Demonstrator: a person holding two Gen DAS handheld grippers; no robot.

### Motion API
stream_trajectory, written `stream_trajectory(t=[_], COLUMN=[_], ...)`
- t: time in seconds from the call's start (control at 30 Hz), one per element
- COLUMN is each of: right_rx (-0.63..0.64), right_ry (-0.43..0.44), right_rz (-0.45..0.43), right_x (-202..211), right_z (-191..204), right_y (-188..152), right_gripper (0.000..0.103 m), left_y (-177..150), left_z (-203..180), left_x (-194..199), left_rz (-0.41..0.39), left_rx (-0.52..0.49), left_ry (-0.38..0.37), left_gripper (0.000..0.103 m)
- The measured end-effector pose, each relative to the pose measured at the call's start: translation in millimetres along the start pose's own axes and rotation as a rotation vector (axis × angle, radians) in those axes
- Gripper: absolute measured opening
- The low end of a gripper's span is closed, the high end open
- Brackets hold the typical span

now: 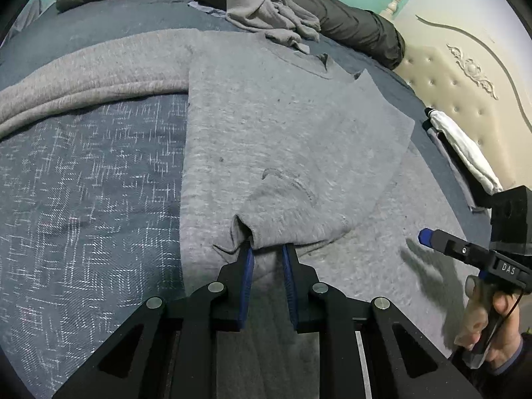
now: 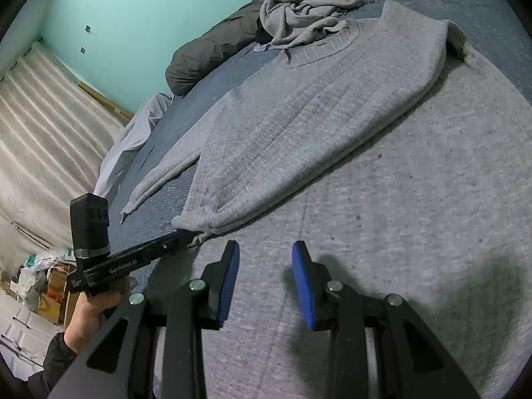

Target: Fold clothes

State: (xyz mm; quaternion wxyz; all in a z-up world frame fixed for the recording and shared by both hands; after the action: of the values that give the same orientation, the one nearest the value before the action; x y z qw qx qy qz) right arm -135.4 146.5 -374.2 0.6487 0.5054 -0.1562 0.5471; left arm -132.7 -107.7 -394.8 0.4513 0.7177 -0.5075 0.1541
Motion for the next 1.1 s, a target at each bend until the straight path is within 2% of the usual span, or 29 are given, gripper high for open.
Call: stream_trajectory(t=[0.03,0.07,0.1,0.3,0.47,0.53,0.6,0.67,0.83,0.9,1.1], right_rx=[-0.007,-0.01,-0.014,-0.02,-0.021,-0.023,-0.026,-0.027,-0.035,-0.036,-0.042], right_ry=[0.002,0.003,0.004,0.009,0.012,0.014,0.014,0.016,0.02,0.021,0.025], right_rz=[-0.001,-0.003,-0.005,-0.013,-0.01,-0.012,-0.014,-0.014,-0.013,-0.013,-0.012], right_x=[0,1,2,3,2,3,4,4,3,3,3], right_z=[-1,-2,-3,-3,-4,-5,-6,-6,-8,-9,-9], right_y=[0,1,1,1,0,0,1,1,1,1,-1], right_gripper=[0.033,0.033,0.033,0.033,0.033,0.033,0.033,0.033,0.033,0.033,0.033], left_y=[-1,-2,-4,-14,-14,-10,-6,-2,3,5,9], left_z=[1,1,-2,-15,-9,-6,-4,-4,-9,-10,-16], left_x=[-1,-2,-1,6,16,17,14,12,12,10,10], left_rz=[0.004,0.011,0.016,0.042,0.012,-0.007,-0.012,-0.018,-0.032,-0.032,-0.048], left_rx=[0.005,0.005,-0.003,-0.053,-0.053,-0.043,-0.038,-0.035,-0.053,-0.063,-0.093], left_ry=[-0.004,-0.004,-0.011,-0.041,0.032,0.029,0.034,0.031,0.03,0.035,0.028], left_gripper=[0.016,0.004,0.0,0.0,0.0,0.002,0.014,0.02,0.021,0.028,0.028])
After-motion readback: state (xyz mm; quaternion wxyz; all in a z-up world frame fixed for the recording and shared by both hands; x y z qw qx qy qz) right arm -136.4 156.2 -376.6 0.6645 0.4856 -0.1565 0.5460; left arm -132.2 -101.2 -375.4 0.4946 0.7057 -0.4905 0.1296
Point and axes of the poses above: each gripper's, at about its wrist camera, not at the fingertips, and x roughly against the way its jaws point, z to its left, y to its top, the point moved 3 cm from there along -x, roughly the way its jaws point, and after that the axes turned 13 degrees about -y, right-handed, at the moved point
